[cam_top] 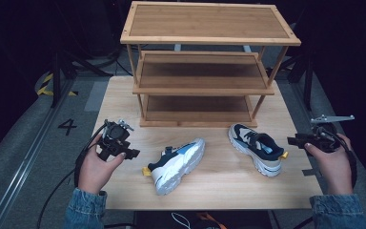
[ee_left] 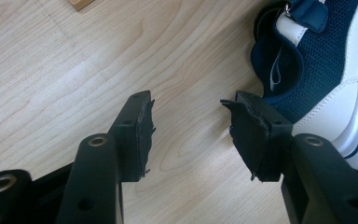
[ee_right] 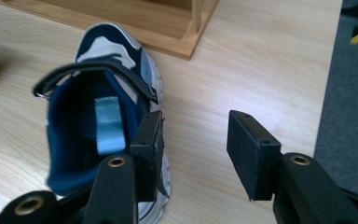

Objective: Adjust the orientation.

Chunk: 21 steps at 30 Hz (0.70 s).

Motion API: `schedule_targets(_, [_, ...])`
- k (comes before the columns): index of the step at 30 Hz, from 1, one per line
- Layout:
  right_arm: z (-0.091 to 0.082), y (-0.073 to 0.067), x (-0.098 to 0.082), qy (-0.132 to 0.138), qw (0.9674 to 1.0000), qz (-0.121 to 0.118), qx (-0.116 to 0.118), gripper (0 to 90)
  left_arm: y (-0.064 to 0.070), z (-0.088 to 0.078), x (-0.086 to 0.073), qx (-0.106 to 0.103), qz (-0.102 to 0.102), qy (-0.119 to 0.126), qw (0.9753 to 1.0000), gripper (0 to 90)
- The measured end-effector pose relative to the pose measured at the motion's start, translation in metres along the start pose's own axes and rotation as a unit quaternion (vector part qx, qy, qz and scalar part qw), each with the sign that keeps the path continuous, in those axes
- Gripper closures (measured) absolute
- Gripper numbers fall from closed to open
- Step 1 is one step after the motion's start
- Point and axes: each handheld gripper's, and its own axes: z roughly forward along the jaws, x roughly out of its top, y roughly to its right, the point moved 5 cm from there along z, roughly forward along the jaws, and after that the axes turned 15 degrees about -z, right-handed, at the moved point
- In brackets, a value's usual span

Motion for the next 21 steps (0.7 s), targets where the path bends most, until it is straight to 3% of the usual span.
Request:
schedule_targets(7, [0.006,-0.011,0.005,0.004,0.9997,-0.007,0.023,56.7,0.006,0.000,0.002,-0.008,0.006,-0.001,0.9999,48.4])
schedule_targets(14, [0.006,-0.016,0.008,0.013,0.9995,-0.009,0.026,55.9,0.015,-0.003,0.001,-0.023,0.021,-0.002,0.9995,48.8])
schedule_targets(17, [0.005,-0.020,0.010,0.014,0.9994,-0.014,0.028,55.9,0.028,-0.007,0.001,-0.038,0.035,-0.004,0.9986,54.1])
schedule_targets(21, [0.008,-0.024,0.011,0.011,0.9992,-0.019,0.033,55.7,0.055,-0.010,0.001,-0.058,0.074,-0.009,0.9955,59.0])
